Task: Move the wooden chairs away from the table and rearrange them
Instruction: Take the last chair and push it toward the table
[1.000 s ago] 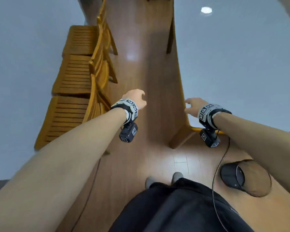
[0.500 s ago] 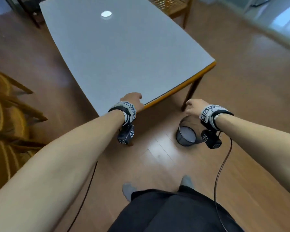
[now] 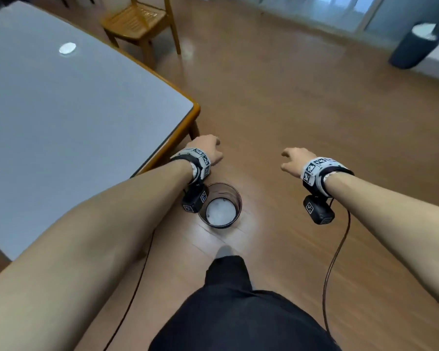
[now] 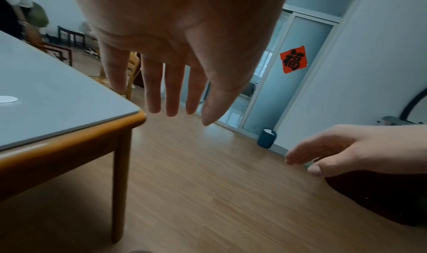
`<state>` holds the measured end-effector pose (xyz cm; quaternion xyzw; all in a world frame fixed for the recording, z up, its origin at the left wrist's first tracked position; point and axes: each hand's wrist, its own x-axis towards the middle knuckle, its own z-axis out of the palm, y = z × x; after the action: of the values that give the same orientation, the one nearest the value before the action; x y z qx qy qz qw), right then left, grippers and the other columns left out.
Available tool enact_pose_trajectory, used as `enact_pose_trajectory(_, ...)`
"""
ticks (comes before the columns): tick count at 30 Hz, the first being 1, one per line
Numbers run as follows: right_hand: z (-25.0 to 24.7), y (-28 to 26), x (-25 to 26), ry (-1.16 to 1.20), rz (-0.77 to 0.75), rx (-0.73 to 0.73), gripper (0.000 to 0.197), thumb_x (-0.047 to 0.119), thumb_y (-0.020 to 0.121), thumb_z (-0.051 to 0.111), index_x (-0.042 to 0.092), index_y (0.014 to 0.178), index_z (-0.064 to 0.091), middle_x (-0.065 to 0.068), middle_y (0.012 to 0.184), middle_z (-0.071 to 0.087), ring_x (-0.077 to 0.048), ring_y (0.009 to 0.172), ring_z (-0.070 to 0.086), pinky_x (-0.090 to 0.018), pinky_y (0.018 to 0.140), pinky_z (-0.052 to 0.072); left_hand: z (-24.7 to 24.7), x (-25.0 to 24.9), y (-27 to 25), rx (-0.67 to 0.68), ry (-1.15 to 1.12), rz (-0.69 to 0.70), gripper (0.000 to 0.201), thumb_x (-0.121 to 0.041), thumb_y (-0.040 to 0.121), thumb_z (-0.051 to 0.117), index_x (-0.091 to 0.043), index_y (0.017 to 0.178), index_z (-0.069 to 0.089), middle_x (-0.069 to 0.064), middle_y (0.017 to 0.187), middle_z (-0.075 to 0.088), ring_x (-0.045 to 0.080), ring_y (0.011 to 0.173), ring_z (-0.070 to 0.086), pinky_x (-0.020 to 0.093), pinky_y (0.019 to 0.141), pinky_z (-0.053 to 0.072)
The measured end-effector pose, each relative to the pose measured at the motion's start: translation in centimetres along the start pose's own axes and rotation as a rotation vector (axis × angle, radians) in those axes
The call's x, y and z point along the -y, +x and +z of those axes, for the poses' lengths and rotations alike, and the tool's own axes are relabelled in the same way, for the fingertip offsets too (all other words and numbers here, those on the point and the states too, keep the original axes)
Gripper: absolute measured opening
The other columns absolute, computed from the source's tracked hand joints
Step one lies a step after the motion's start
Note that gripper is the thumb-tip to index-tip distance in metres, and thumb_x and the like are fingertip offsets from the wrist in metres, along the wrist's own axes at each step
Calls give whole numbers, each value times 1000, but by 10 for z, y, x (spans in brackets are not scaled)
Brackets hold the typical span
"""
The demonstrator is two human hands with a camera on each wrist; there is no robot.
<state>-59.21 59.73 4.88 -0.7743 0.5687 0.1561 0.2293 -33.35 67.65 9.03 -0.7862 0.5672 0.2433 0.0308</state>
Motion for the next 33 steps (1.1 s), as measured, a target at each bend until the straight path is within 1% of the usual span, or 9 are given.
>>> enact_pose_trajectory(3, -24, 36, -40, 6, 47, -10, 54, 26, 91, 60, 19, 144, 50, -9, 142, 56, -31, 126, 55, -35, 94, 47, -5, -40, 62, 17, 25, 39, 54, -28, 87, 60, -24, 140, 53, 4, 138, 58, 28, 123, 57, 41, 102, 48)
enact_pose_trajectory(5, -35, 59, -58, 5, 62, -6, 54, 26, 92, 59, 18, 144, 49, -9, 142, 55, -30, 126, 55, -35, 93, 47, -5, -54, 96, 32, 62, 47, 54, -30, 87, 60, -24, 140, 52, 4, 138, 58, 28, 123, 56, 42, 102, 47)
enact_pose_trajectory(10, -97, 167, -114, 12, 110, 1, 53, 27, 93, 58, 18, 145, 49, -10, 143, 55, -31, 125, 56, -36, 93, 47, -27, -118, 236, 68, 74, 69, 54, -29, 87, 60, -23, 140, 53, 6, 134, 61, 29, 121, 58, 41, 101, 47)
enact_pose_trajectory(15, -168, 267, -141, -5, 114, 69, 52, 28, 94, 58, 19, 145, 49, -9, 142, 56, -31, 124, 57, -36, 93, 48, -73, -165, 350, 112, 88, 57, 53, -30, 87, 61, -22, 139, 53, 7, 133, 62, 30, 121, 58, 42, 102, 47)
enact_pose_trajectory(18, -212, 323, -158, 2, 96, 66, 51, 26, 94, 55, 18, 144, 49, -9, 141, 56, -30, 120, 59, -37, 94, 51, -107, -189, 412, 98, 121, 75, 51, -33, 87, 61, -20, 136, 56, 10, 129, 63, 32, 118, 58, 43, 100, 48)
enact_pose_trajectory(22, -266, 412, -176, 0, 67, 64, 51, 25, 95, 55, 17, 145, 48, -9, 140, 57, -29, 119, 60, -37, 93, 52, -147, -217, 498, 73, 128, 70, 53, -32, 86, 61, -21, 138, 55, 10, 131, 62, 33, 119, 58, 43, 100, 48)
enact_pose_trajectory(25, -301, 489, -185, -16, 39, 78, 51, 25, 96, 55, 17, 145, 48, -9, 140, 57, -29, 118, 60, -36, 90, 53, -169, -232, 568, 67, 126, 31, 54, -32, 86, 60, -22, 139, 54, 10, 132, 61, 33, 120, 57, 42, 100, 47)
enact_pose_trajectory(30, -370, 635, -191, -31, -32, 93, 51, 26, 94, 56, 18, 144, 49, -9, 139, 58, -30, 117, 61, -34, 87, 50, -215, -246, 683, 75, 76, -102, 55, -33, 87, 61, -22, 140, 53, 8, 131, 62, 32, 119, 58, 42, 100, 48)
enact_pose_trajectory(33, -420, 716, -180, -63, -107, 129, 52, 27, 93, 57, 19, 144, 49, -10, 137, 58, -31, 117, 61, -36, 90, 51, -257, -246, 744, 66, 28, -187, 54, -33, 87, 60, -22, 140, 53, 8, 131, 62, 31, 118, 59, 41, 100, 48)
